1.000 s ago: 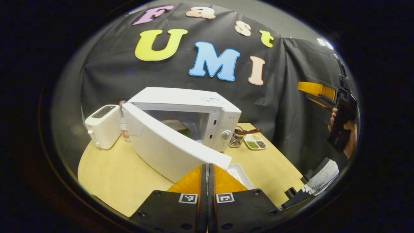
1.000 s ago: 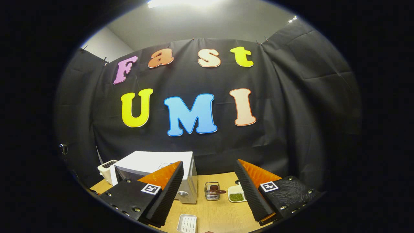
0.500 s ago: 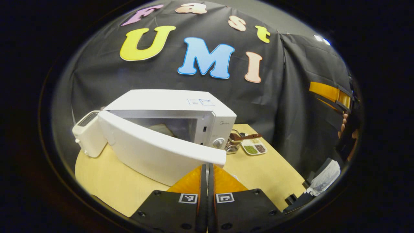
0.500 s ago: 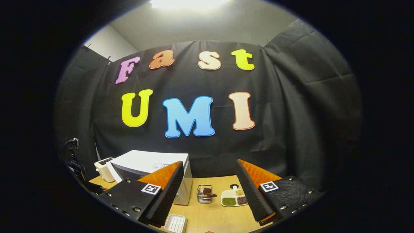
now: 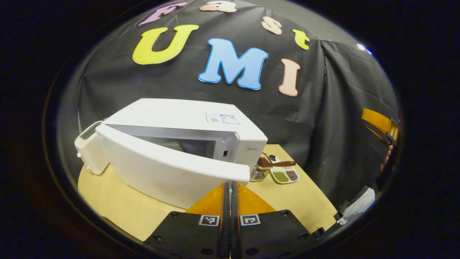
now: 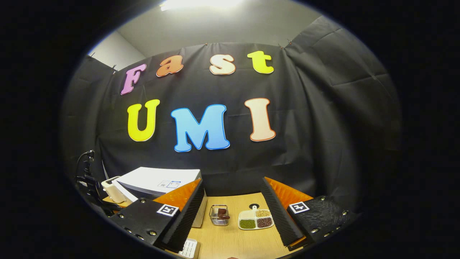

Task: Open the microwave oven with the left hand, put the food in, and close the microwave oven.

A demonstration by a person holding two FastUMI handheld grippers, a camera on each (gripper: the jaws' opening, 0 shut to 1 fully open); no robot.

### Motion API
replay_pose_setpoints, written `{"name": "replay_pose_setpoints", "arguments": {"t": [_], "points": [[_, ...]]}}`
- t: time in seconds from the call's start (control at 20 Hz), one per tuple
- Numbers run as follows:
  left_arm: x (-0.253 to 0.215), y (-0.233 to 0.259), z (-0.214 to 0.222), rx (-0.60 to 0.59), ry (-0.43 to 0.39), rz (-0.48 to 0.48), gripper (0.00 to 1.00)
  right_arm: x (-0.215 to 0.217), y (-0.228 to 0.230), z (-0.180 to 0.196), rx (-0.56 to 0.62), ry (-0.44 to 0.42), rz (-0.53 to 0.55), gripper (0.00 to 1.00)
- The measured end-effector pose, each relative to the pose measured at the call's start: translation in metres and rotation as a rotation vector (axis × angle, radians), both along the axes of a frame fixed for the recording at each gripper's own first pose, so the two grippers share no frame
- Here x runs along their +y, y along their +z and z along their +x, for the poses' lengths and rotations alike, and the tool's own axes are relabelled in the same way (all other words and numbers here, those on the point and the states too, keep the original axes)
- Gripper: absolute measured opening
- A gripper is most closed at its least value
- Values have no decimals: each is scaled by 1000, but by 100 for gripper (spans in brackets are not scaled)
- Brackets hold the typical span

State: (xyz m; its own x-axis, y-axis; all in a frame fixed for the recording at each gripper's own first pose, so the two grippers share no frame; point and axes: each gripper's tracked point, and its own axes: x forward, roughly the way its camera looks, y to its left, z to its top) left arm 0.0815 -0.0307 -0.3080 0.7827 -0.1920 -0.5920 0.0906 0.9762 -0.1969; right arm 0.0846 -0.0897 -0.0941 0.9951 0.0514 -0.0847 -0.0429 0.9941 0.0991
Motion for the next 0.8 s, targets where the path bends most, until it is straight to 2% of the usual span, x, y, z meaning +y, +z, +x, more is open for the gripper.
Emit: {"name": "replay_pose_setpoints", "arguments": {"t": [0.8], "points": [[-12,-14,66,-11,44,49,7,-26,-13,35,9,31,40,95]]}}
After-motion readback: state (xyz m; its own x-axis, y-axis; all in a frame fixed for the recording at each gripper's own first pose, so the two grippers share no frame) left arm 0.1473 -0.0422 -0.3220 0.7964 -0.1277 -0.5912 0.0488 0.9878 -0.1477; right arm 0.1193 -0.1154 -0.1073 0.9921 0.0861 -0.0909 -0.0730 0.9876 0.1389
